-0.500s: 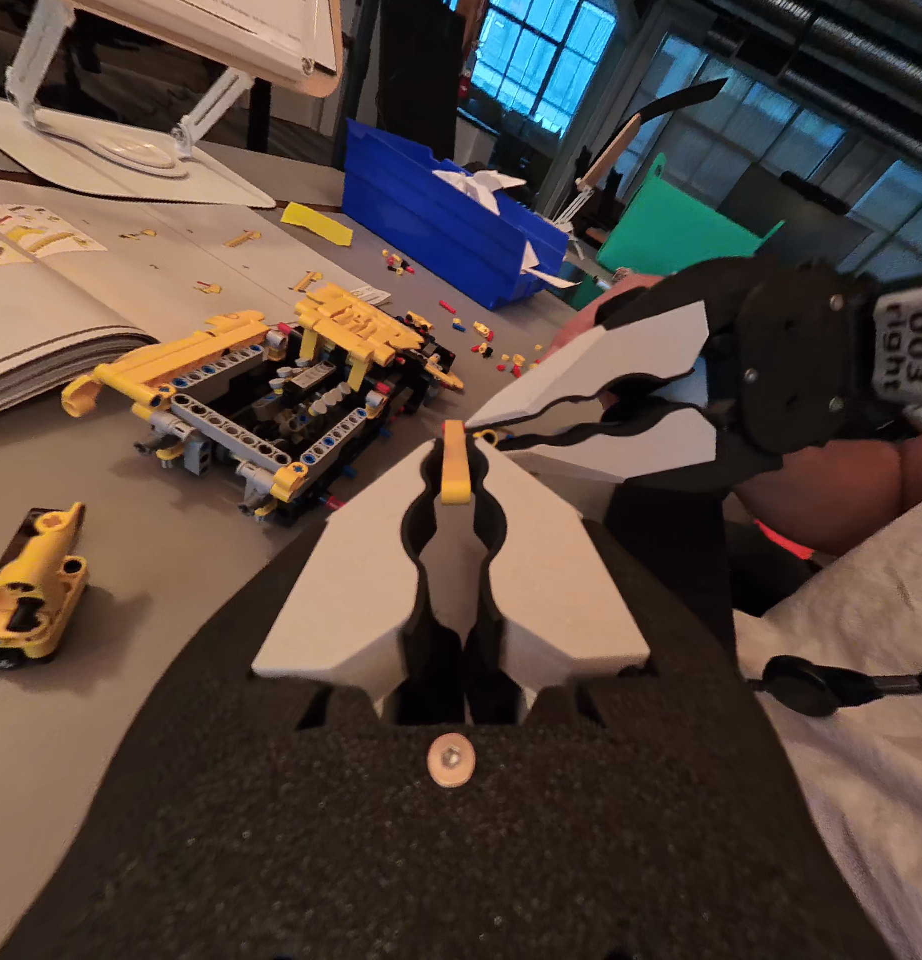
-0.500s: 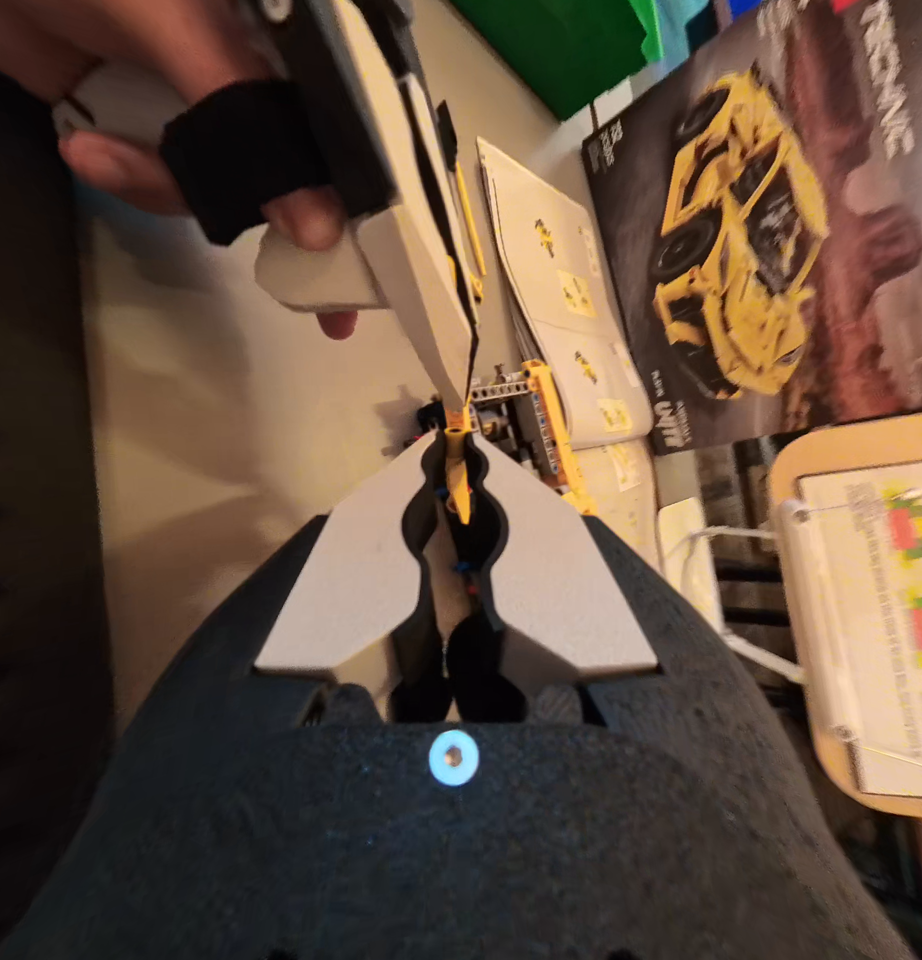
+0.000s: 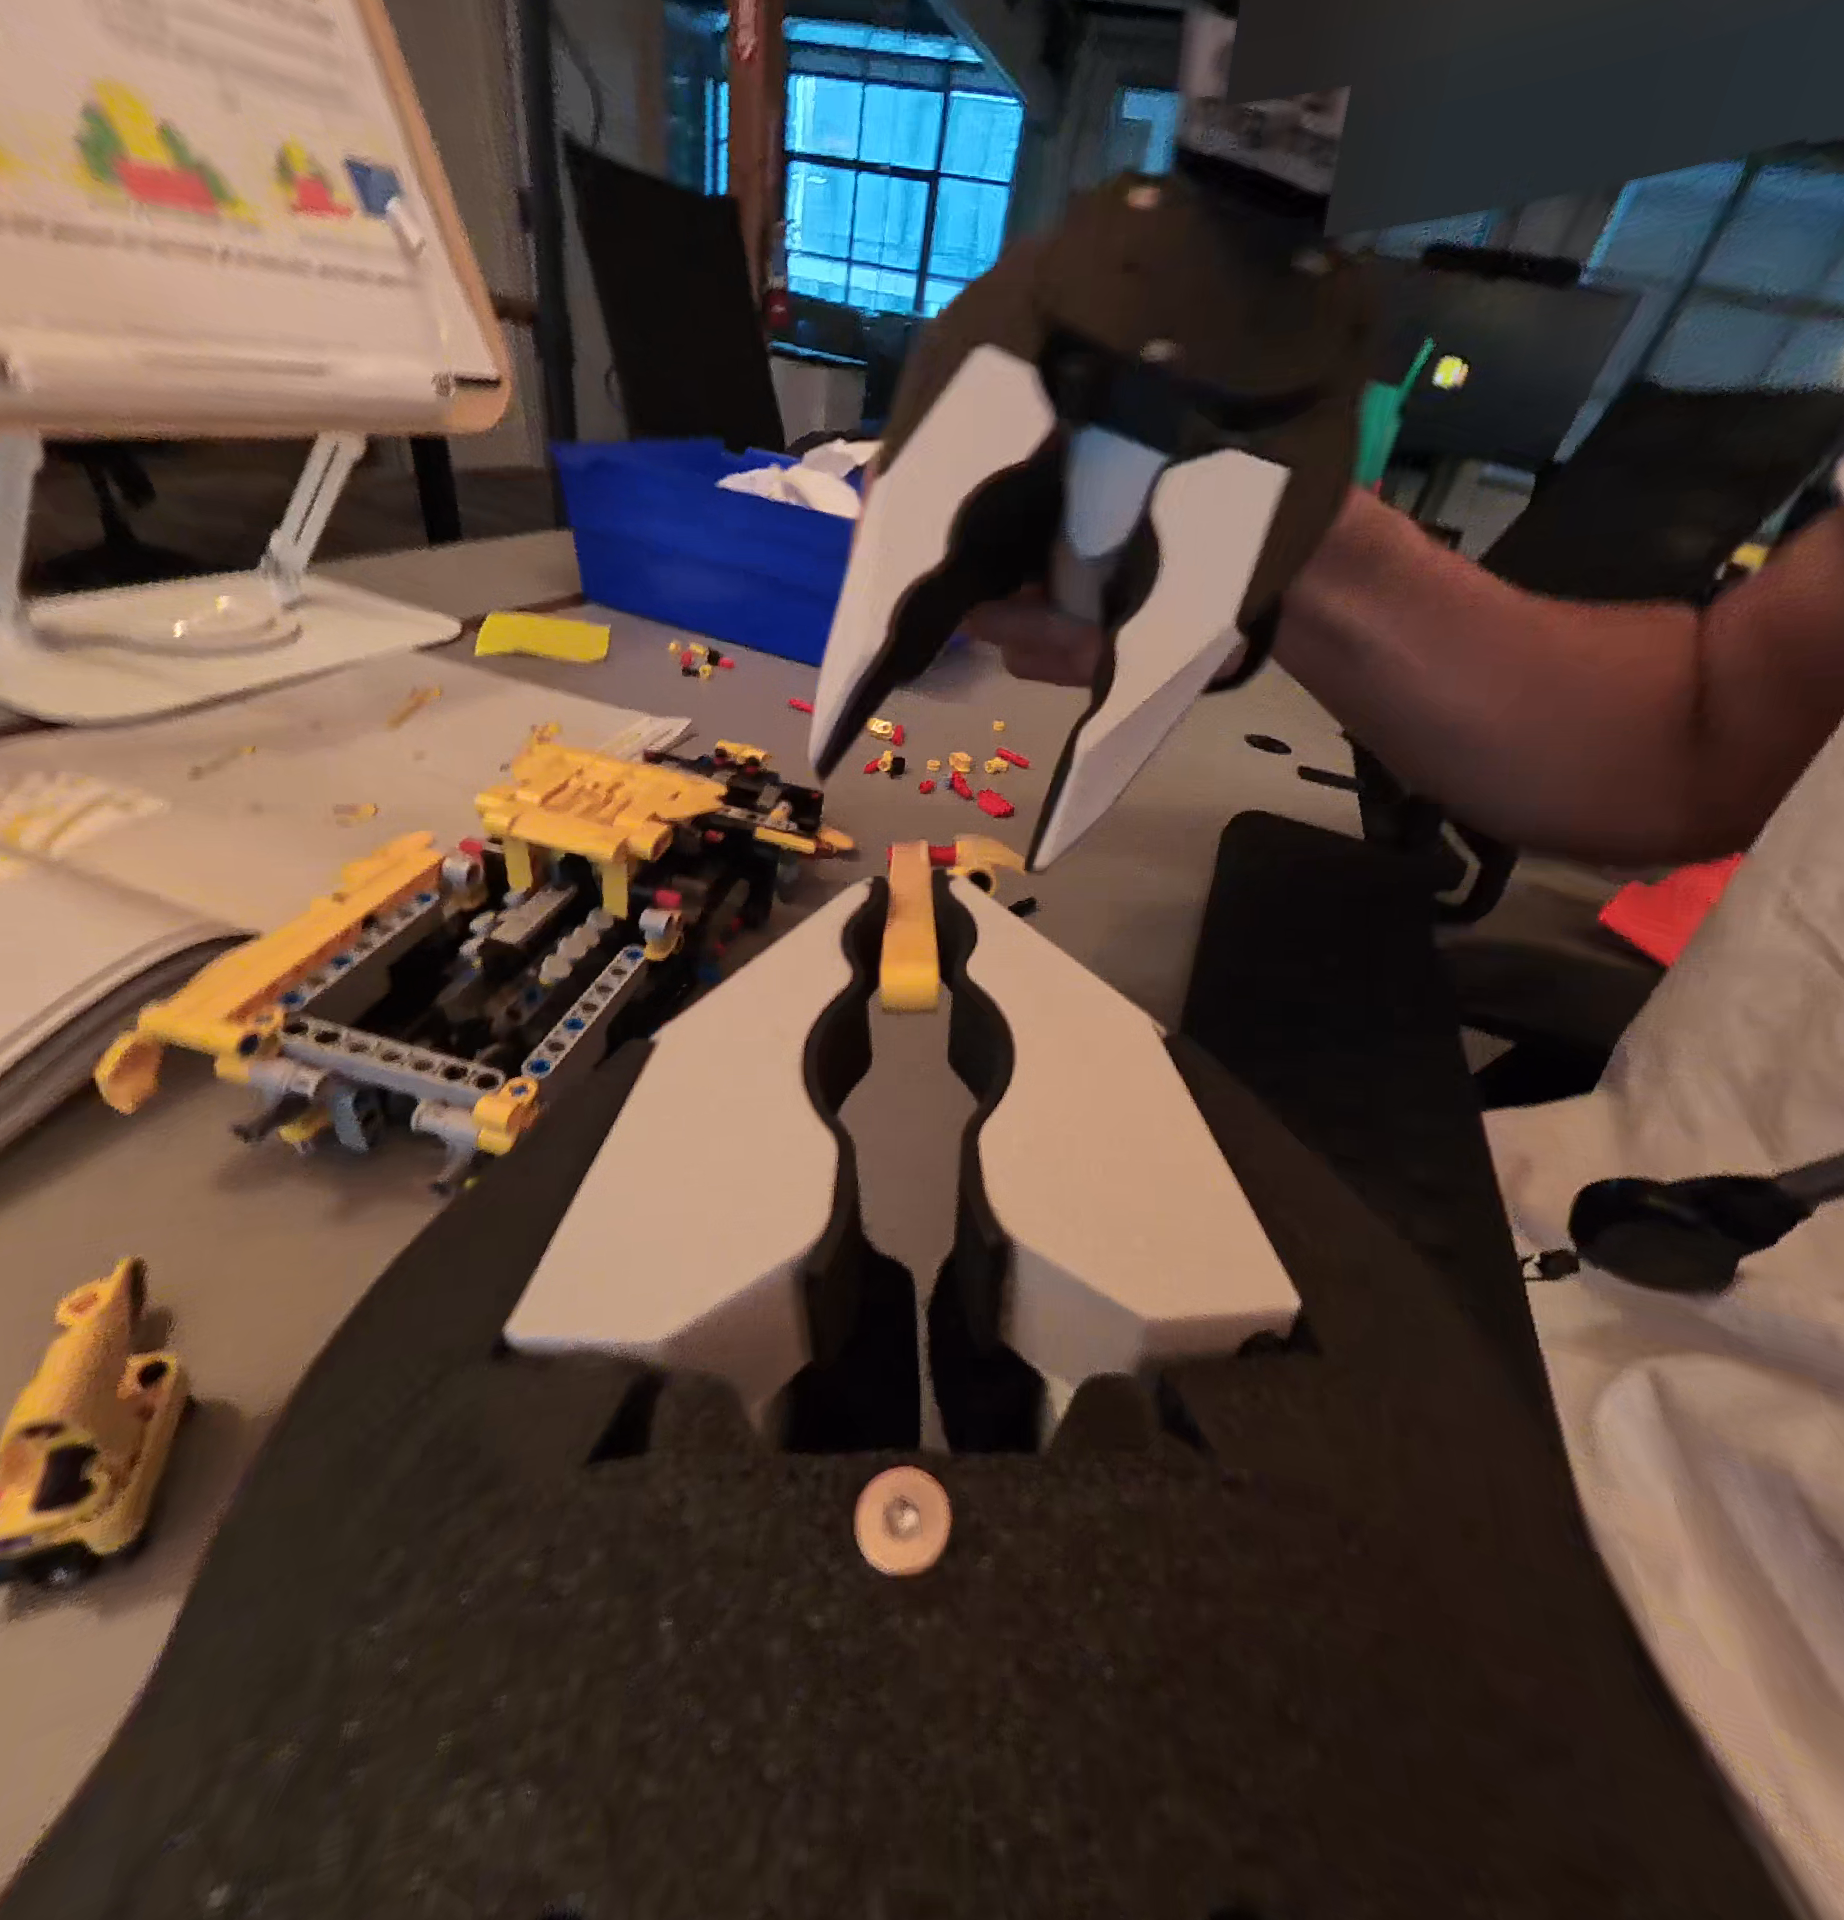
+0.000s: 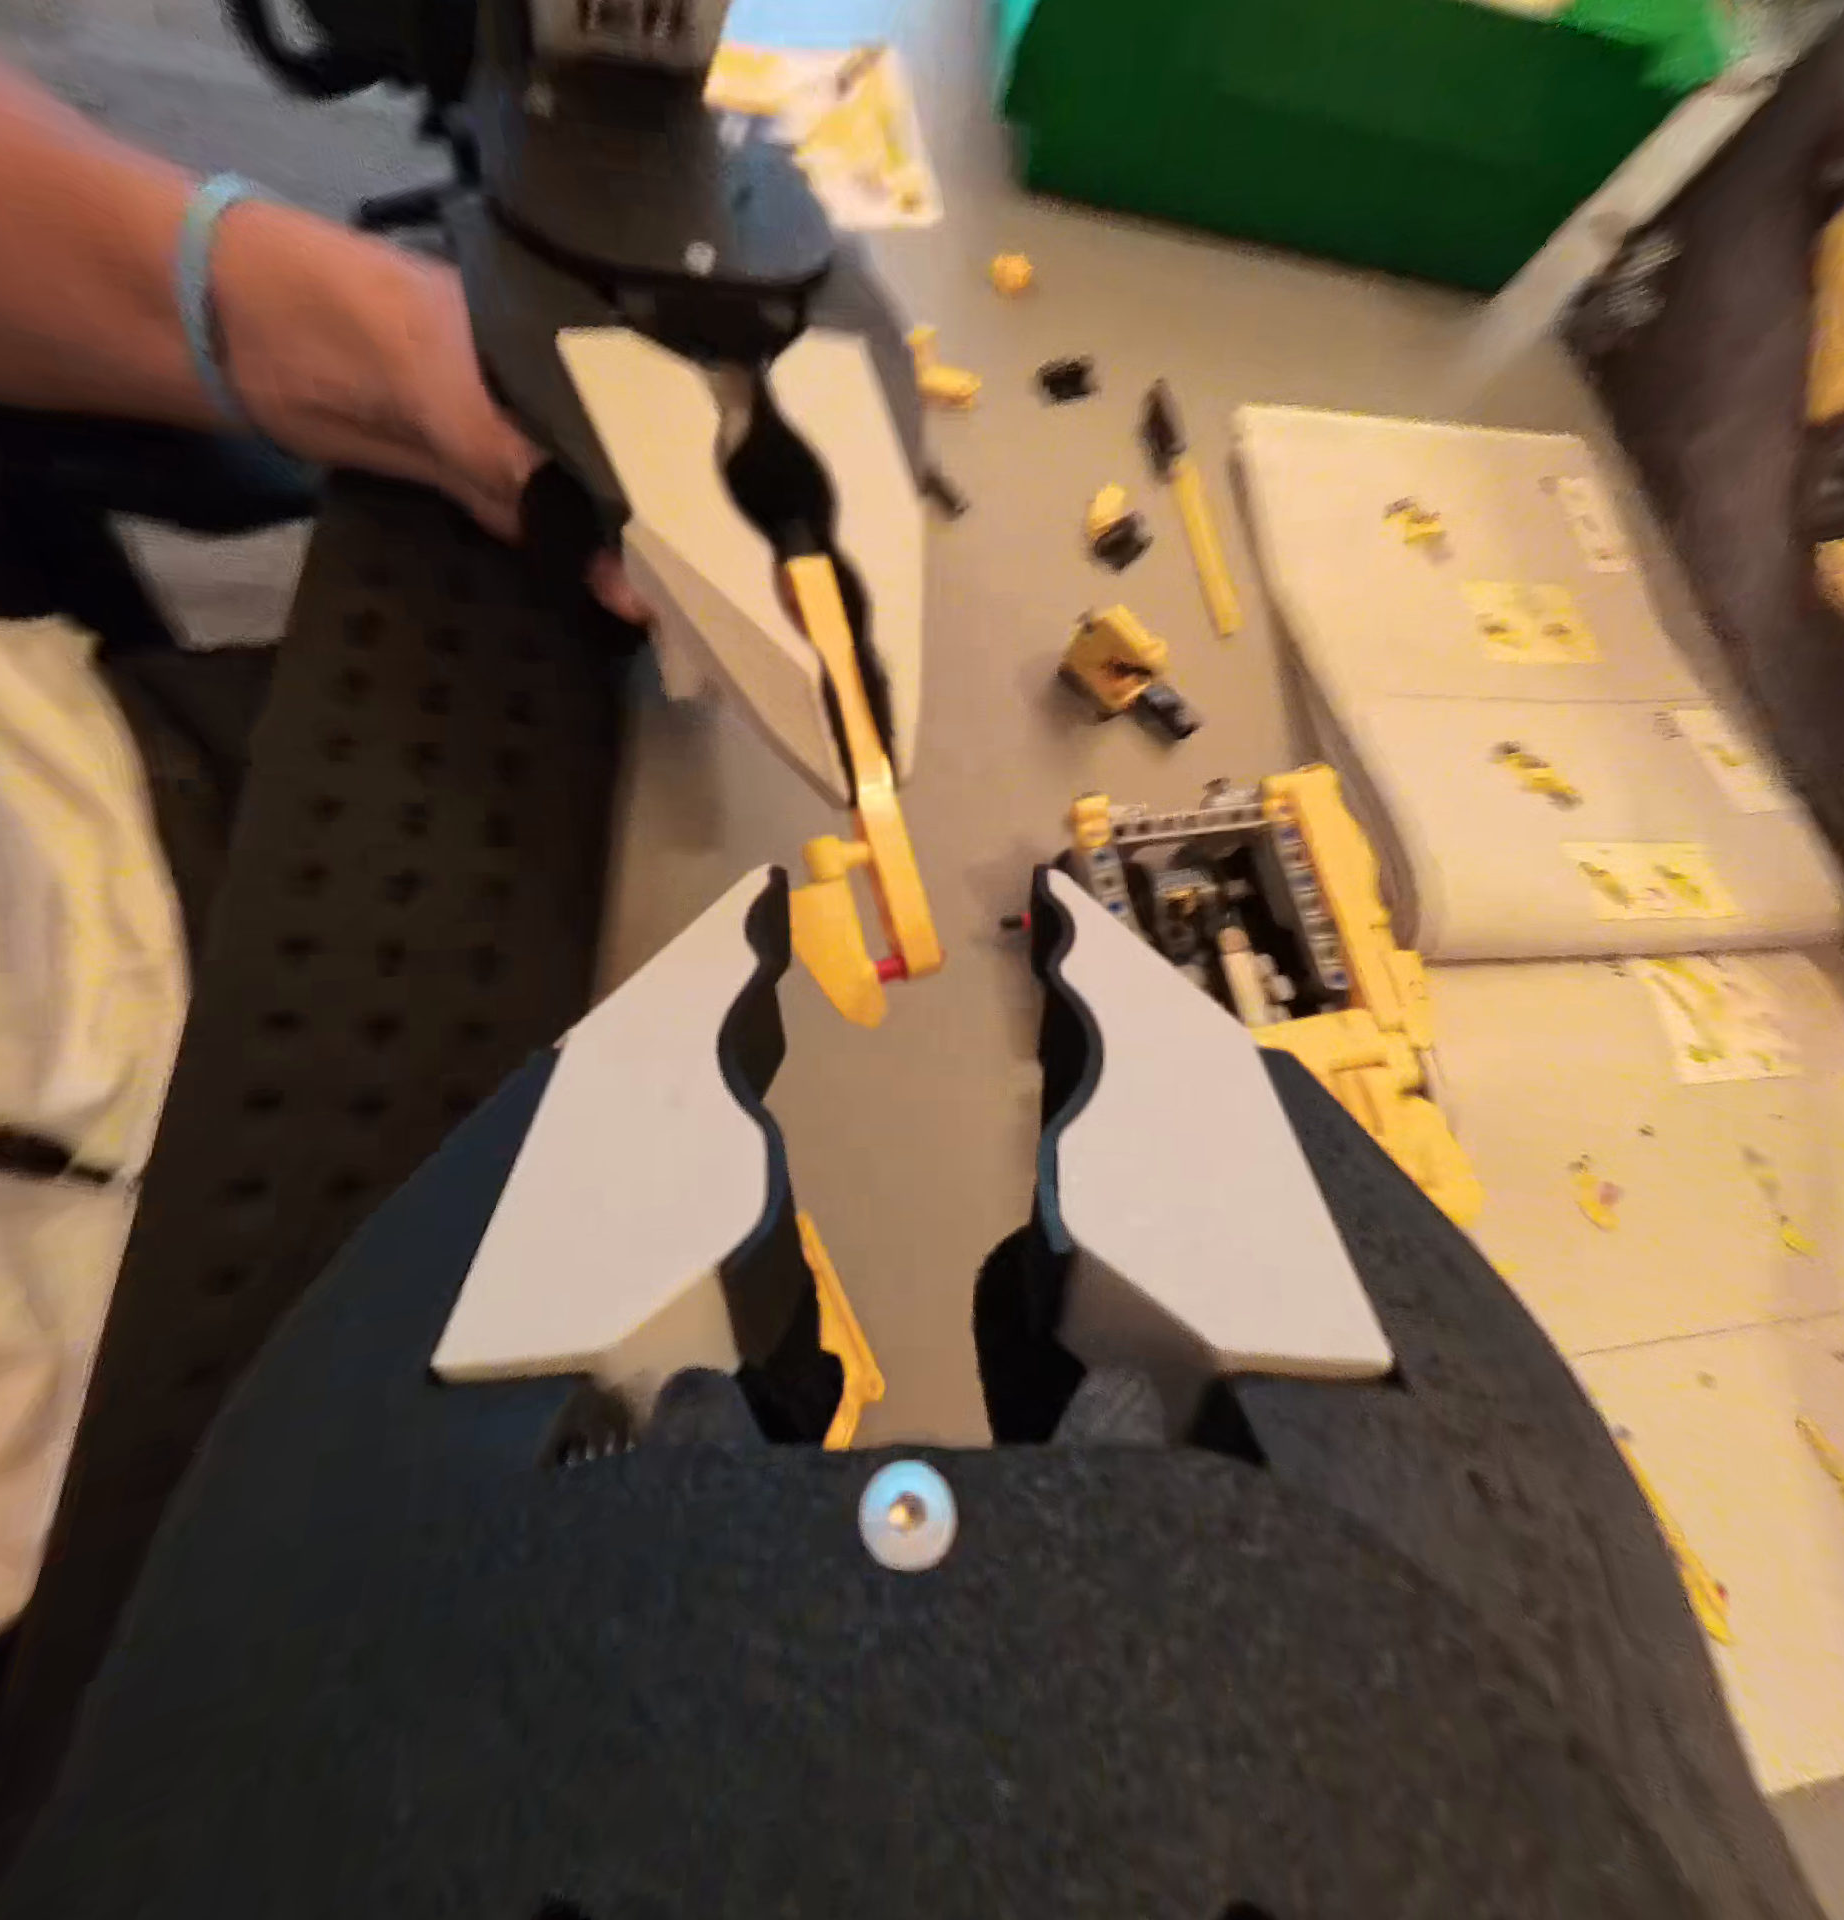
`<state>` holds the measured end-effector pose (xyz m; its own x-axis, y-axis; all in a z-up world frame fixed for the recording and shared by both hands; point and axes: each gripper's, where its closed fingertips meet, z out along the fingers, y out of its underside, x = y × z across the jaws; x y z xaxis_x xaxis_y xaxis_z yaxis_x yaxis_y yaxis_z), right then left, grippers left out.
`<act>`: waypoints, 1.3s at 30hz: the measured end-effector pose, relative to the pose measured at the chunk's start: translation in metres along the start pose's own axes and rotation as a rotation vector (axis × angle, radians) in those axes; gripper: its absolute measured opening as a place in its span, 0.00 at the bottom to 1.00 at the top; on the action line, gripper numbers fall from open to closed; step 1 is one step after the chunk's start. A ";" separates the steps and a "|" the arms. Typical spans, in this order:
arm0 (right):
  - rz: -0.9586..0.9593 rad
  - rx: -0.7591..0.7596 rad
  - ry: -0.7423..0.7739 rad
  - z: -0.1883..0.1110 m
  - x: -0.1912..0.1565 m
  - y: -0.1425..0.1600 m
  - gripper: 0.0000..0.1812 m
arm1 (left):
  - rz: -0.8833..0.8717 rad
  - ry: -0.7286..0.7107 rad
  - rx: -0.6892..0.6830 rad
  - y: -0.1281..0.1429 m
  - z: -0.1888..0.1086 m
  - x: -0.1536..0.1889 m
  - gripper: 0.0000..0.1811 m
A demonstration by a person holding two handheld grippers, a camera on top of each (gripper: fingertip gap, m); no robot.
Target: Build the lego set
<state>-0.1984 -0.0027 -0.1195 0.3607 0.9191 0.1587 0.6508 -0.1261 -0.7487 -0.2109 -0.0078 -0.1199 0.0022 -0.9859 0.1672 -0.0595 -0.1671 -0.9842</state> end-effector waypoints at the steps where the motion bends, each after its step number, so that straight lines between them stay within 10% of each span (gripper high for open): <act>1: -0.007 -0.028 -0.067 0.001 -0.006 0.003 0.26 | 0.045 0.004 -0.009 0.001 0.001 0.004 0.04; 18: -0.217 -0.263 -0.111 0.022 -0.024 0.028 0.10 | 0.064 0.021 -0.120 0.019 0.010 0.012 0.04; 25: 0.026 -0.066 -0.275 0.011 -0.032 0.006 0.10 | 0.017 0.091 -0.020 0.002 0.003 0.020 0.04; 34: 0.018 -0.108 -0.279 -0.004 -0.034 0.027 0.33 | 0.036 0.098 0.022 -0.005 0.000 0.022 0.04; 39: -0.096 -0.164 -0.249 0.002 -0.039 0.031 0.16 | 0.044 0.126 0.007 -0.002 0.002 0.028 0.04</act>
<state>-0.1938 -0.0414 -0.1503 0.1311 0.9903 0.0460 0.7802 -0.0744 -0.6210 -0.2092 -0.0350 -0.1139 -0.1261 -0.9835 0.1299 -0.0502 -0.1244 -0.9910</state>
